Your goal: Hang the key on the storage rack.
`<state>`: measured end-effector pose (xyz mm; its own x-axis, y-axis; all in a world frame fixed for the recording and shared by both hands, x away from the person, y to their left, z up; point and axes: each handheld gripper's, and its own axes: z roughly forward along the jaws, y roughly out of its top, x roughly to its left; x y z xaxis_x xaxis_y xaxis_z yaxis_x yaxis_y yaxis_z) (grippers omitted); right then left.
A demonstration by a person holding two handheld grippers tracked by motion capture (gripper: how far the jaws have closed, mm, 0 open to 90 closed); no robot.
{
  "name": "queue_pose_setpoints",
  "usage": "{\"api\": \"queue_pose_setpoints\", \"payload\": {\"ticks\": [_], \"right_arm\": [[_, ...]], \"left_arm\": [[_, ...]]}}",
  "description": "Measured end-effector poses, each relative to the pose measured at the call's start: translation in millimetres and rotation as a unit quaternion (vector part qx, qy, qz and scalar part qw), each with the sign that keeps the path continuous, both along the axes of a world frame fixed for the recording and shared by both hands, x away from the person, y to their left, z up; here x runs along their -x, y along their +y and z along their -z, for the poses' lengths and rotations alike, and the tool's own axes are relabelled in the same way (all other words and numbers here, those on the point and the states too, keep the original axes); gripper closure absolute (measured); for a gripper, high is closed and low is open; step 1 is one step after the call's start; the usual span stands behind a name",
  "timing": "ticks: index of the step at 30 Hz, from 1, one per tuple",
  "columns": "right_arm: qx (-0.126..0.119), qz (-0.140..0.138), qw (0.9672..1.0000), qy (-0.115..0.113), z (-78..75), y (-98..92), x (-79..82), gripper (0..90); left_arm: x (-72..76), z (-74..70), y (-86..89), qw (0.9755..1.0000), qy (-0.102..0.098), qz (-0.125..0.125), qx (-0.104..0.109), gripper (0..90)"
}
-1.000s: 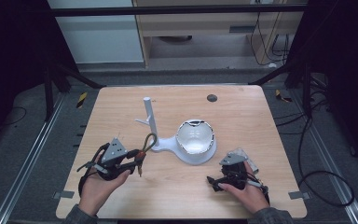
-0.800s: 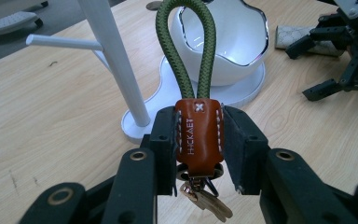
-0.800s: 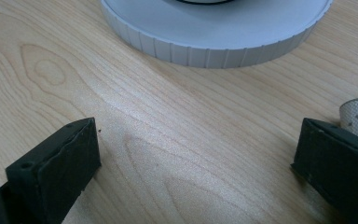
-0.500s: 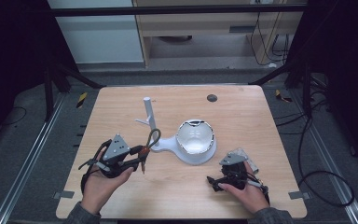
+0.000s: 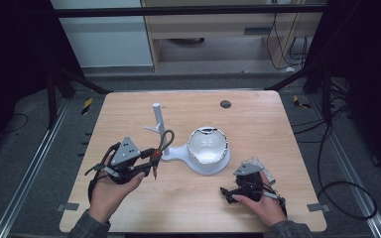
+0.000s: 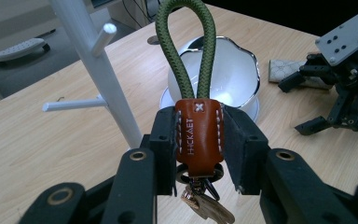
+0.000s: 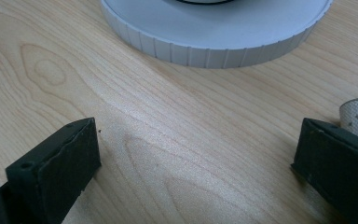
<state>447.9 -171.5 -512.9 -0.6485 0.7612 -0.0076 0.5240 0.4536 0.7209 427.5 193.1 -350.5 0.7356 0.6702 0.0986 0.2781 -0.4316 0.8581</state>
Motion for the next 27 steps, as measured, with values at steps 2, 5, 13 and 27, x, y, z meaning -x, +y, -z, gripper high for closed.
{"api": "queue_pose_setpoints", "payload": {"ticks": [2, 5, 13, 27], "right_arm": [[0.0, 0.0, 1.0, 0.0, 0.0, 0.1, 0.0, 0.2], [0.0, 0.0, 1.0, 0.0, 0.0, 0.1, 0.1, 0.2], [-0.001, 0.001, 1.0, 0.001, 0.0, 0.2, 0.1, 0.2], [0.0, 0.001, 1.0, 0.0, 0.0, 0.1, 0.1, 0.2]], "left_arm": [[-0.2, -2.0, -0.2, 1.0, -0.003, -0.002, 0.001, 65.9], [1.2, -4.8, 0.1, 0.9999, -0.007, -0.003, 0.009, 65.8], [5.1, -8.5, 5.6, 0.9997, -0.016, -0.011, 0.014, 65.8], [-9.8, -4.9, 18.4, 0.9989, -0.012, -0.041, 0.02, 65.8]]}}
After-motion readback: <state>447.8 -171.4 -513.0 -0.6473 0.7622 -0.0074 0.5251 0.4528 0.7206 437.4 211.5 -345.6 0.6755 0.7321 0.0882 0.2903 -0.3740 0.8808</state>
